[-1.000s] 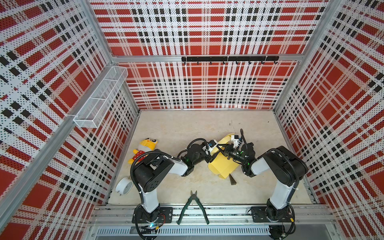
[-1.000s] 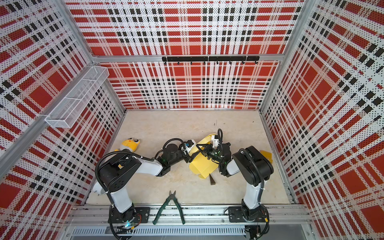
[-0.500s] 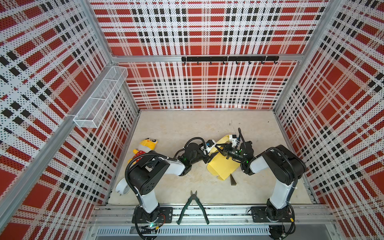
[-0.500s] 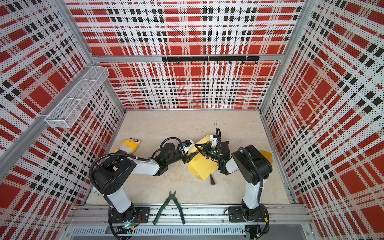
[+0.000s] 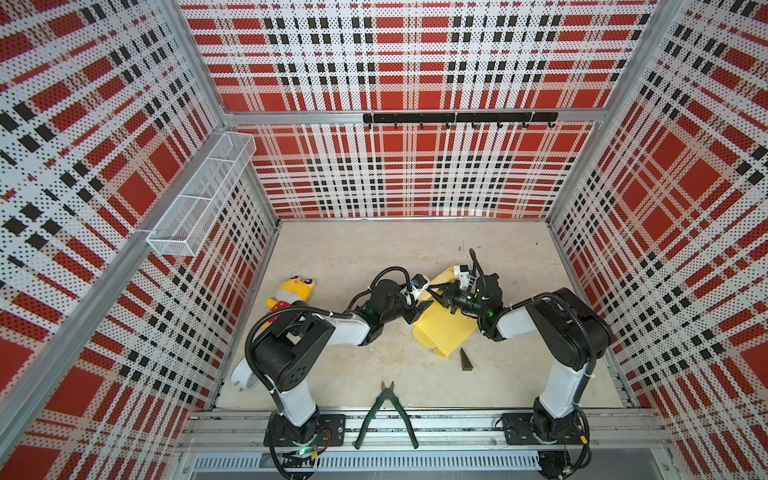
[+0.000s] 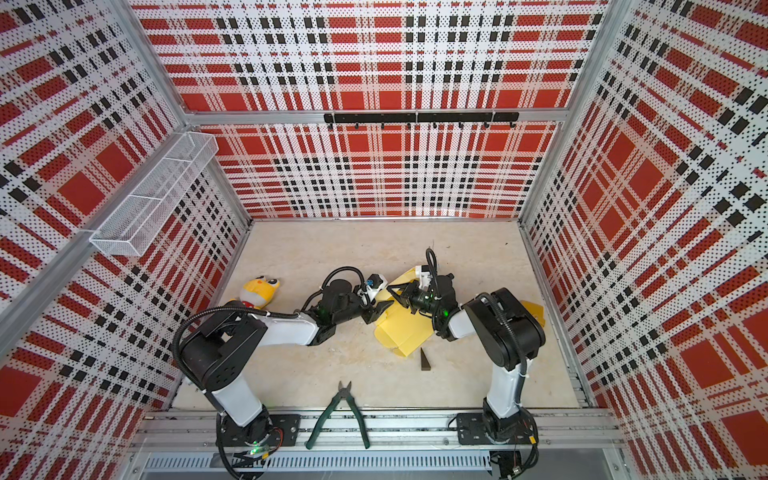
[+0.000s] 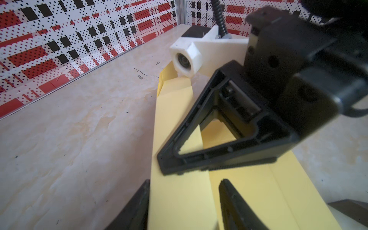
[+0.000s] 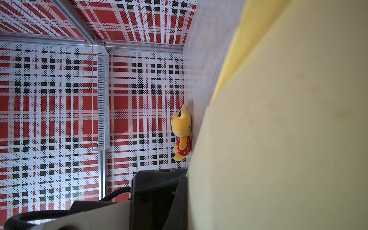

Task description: Fold the paper box

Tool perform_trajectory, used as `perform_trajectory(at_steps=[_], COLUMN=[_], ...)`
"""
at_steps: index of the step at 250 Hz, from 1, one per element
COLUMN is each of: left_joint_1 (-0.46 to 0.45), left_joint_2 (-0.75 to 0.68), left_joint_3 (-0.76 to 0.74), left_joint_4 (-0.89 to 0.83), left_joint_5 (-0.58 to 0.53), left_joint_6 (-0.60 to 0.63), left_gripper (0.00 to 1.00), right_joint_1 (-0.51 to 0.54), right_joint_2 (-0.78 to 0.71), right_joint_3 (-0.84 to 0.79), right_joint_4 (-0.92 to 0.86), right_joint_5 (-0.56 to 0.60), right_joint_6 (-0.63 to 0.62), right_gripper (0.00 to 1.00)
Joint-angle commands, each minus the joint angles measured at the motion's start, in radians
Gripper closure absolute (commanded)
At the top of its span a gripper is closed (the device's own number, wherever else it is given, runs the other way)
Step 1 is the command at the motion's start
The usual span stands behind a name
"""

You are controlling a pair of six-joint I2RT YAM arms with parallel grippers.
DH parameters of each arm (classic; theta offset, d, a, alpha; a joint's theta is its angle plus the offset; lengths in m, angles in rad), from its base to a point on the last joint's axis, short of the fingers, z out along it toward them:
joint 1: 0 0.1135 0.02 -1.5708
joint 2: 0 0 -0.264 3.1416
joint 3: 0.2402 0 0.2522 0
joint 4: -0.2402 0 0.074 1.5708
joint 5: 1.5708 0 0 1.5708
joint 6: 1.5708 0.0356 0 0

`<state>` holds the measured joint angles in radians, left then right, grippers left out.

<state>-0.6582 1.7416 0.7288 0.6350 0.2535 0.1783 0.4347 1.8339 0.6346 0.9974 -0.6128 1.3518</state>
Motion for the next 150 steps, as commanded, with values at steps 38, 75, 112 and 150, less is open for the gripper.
perform_trajectory(at_steps=[38,75,112,150], left_joint_1=[0.033,0.043,0.056,0.083], left_joint_2=[-0.01,-0.011,-0.005,-0.007], left_joint_3=[0.06,0.073,0.087,0.112], left_joint_4=[-0.05,-0.05,-0.049,-0.062], left_joint_5=[-0.028,-0.031,-0.041,-0.035], left_joint_6=[-0.059,-0.064,-0.082,-0.16], left_gripper=[0.49,0.49,0.49,0.5], right_joint_1=[-0.025,-0.033,-0.044,-0.028], right_joint_2=[-0.086,-0.134,-0.229,-0.372], right_joint_3=[0.034,0.031,0.002,-0.02], right_joint_4=[-0.1,-0.132,-0.216,-0.42], right_joint_5=[-0.01,-0.009,0.016,0.092], right_joint_6=[-0.057,-0.063,-0.118,-0.302], right_gripper=[0.79,0.64,0.54,0.51])
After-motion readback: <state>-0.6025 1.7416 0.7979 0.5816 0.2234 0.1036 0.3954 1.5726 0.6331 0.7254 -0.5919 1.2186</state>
